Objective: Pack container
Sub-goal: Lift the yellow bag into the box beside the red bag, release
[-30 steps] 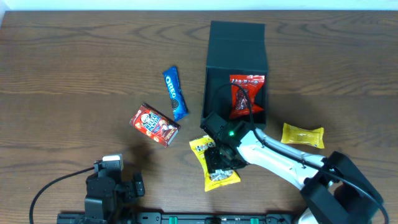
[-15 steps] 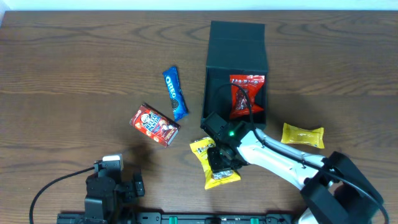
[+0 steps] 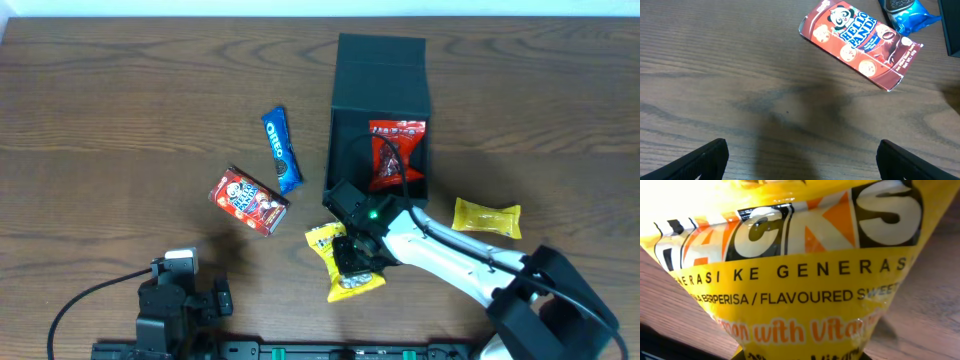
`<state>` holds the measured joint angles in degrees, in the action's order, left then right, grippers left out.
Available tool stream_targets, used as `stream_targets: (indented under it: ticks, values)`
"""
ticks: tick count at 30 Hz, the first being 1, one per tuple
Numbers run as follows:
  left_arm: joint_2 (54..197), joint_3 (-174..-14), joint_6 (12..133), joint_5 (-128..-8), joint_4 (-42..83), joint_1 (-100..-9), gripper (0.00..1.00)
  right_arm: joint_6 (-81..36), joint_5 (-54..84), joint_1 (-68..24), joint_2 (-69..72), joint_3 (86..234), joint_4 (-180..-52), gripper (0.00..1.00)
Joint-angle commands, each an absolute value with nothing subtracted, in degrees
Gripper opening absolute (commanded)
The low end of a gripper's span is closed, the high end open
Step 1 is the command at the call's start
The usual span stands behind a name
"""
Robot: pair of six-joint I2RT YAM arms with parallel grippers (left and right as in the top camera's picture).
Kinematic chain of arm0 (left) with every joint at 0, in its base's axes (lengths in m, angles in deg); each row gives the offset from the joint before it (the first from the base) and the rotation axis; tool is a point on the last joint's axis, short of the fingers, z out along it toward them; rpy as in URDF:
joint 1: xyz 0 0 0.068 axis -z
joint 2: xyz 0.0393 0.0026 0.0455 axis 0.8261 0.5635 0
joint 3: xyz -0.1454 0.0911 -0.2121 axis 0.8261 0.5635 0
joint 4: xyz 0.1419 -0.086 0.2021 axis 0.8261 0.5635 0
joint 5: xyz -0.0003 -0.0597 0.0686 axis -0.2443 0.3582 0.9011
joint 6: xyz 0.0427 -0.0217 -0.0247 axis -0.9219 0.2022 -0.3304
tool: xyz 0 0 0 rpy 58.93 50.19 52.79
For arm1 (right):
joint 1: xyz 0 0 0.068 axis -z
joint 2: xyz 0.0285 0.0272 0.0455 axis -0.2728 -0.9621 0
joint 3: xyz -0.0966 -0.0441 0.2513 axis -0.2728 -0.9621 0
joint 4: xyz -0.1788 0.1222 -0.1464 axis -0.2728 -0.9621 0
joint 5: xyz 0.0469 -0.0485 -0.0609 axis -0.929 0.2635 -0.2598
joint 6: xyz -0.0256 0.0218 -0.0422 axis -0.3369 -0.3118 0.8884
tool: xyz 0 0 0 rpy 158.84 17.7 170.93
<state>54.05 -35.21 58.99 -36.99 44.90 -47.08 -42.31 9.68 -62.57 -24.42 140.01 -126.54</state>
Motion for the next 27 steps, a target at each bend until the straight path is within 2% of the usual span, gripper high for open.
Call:
stream_targets:
  ticks: [1, 6, 11, 27]
  values:
    - [53.7, -33.5, 58.6, -37.0, 46.7, -47.4, 0.95, -42.1, 11.1, -62.3, -25.4, 139.2, -126.6, 0.21]
    - [53.7, -33.5, 58.6, -37.0, 46.7, -47.4, 0.96, -42.1, 11.1, -62.3, -25.4, 139.2, -126.6, 0.17]
    - [53.7, -33.5, 58.6, -37.0, 46.7, -47.4, 0.95, -42.1, 11.0, -62.5, -24.8, 139.3, -126.6, 0.08]
    - [53.7, -33.5, 58.6, -37.0, 46.7, -47.4, 0.96, -42.1, 12.2, -62.6, -3.0, 139.7, -123.7, 0.09]
